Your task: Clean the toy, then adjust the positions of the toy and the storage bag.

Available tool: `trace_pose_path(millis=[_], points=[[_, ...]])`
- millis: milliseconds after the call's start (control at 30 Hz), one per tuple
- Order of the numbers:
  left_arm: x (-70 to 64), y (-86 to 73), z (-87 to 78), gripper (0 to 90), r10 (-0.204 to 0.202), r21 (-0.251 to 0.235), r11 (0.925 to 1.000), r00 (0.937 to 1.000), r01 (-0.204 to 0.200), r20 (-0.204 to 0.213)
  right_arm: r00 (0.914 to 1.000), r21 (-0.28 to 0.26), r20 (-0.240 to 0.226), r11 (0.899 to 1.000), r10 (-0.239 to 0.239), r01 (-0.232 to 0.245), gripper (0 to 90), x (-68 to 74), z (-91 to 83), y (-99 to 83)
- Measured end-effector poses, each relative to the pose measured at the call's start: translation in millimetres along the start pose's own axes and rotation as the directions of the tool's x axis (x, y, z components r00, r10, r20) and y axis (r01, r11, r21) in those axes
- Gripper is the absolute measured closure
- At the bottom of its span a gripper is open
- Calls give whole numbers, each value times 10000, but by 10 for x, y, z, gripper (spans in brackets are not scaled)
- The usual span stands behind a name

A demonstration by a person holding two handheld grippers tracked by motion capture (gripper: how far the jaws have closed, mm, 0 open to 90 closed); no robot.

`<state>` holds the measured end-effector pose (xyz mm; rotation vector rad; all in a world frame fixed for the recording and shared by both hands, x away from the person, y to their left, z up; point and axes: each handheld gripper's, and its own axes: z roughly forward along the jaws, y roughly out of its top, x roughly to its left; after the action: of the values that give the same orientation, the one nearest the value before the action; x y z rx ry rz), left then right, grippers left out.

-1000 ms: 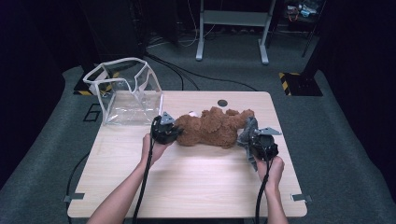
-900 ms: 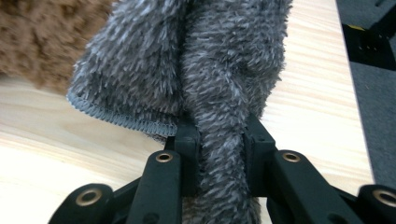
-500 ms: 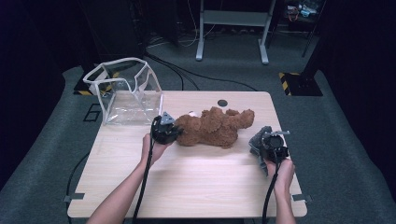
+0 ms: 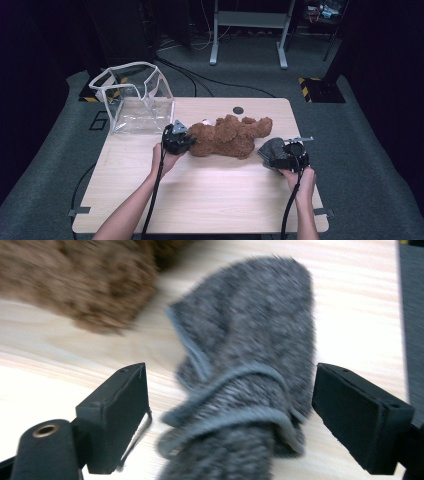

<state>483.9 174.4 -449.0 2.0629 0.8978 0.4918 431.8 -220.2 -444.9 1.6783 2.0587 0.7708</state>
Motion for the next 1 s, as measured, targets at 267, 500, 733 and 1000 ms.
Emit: trace_pose_path(millis=[267,500,733,1000], points=[[-22,16,0,642,100,199,9998,9998,-96,-194,9973,-115,-509,9986,-524,518,131,83,7,168],[-67,-6,-6,758,708,443,9966,9971,-695,-279,9938,-93,-874,9976,-694,688,126,181,47,323],[-70,-45,-8,764,813,523,9954,9966,-806,-109,9901,-157,-1063,9957,-920,908,109,256,95,480],[-71,-80,-11,768,892,660,9938,9960,-895,77,9848,-275,-1450,9953,-961,931,110,246,143,670]])
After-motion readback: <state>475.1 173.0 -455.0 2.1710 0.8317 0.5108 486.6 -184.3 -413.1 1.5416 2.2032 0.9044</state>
